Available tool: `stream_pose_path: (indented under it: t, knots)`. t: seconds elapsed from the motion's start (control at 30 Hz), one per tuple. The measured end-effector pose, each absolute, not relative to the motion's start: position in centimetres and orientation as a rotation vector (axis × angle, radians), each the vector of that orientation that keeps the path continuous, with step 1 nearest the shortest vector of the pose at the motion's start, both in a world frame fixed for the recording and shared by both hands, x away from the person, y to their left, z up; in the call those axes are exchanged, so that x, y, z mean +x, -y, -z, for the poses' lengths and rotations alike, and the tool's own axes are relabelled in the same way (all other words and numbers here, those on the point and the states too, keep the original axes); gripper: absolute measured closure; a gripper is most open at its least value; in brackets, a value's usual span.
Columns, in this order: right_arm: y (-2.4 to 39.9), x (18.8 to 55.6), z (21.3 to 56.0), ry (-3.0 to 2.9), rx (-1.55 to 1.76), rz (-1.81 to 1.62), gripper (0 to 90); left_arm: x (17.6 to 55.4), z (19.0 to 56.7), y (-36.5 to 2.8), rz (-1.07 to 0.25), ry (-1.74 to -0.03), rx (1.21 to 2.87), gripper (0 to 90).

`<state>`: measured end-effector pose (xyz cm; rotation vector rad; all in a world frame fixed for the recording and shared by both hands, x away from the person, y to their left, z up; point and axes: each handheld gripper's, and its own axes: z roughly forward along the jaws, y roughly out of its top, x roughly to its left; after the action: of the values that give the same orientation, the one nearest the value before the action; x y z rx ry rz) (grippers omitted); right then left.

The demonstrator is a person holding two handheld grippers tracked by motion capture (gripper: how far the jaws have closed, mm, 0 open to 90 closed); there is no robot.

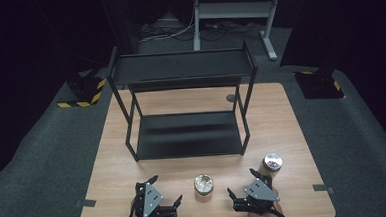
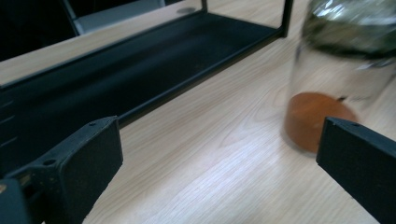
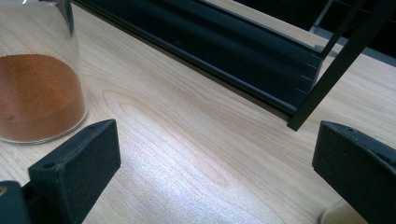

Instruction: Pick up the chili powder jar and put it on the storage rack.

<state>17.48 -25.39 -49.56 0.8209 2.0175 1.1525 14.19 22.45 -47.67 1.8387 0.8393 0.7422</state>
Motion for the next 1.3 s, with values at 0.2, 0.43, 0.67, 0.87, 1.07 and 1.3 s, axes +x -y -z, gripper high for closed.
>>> stream_pose_path:
  t: [0.2, 0.43, 0.67, 0.87, 1.07, 1.3]
  knots:
    - [25.4, 17.5, 49.6, -2.016, 0.821, -1.152, 0.0, 13.9, 47.2, -22.2, -0.727, -0.804, 1.813, 0.6]
    - [25.4, 17.4, 49.6, -2.011, 0.822, -1.155, 0.0, 13.9, 46.9, -22.0, -0.7, -0.766, 1.774, 0.5]
    - [25.3, 17.3, 49.7, -2.004, 0.819, -1.152, 0.0, 14.2, 47.0, -21.4, -0.667, -0.735, 1.747, 0.4]
    - [25.4, 17.2, 49.8, -1.999, 0.821, -1.156, 0.0, 14.9, 47.2, -21.0, -0.622, -0.715, 1.734, 0.4]
    - [25.4, 17.2, 49.8, -1.996, 0.822, -1.158, 0.0, 15.6, 47.4, -19.9, -0.594, -0.703, 1.735, 0.4]
    - [25.3, 17.2, 49.8, -2.004, 0.806, -1.149, 0.0, 16.1, 47.5, -18.5, -0.578, -0.664, 1.745, 0.4]
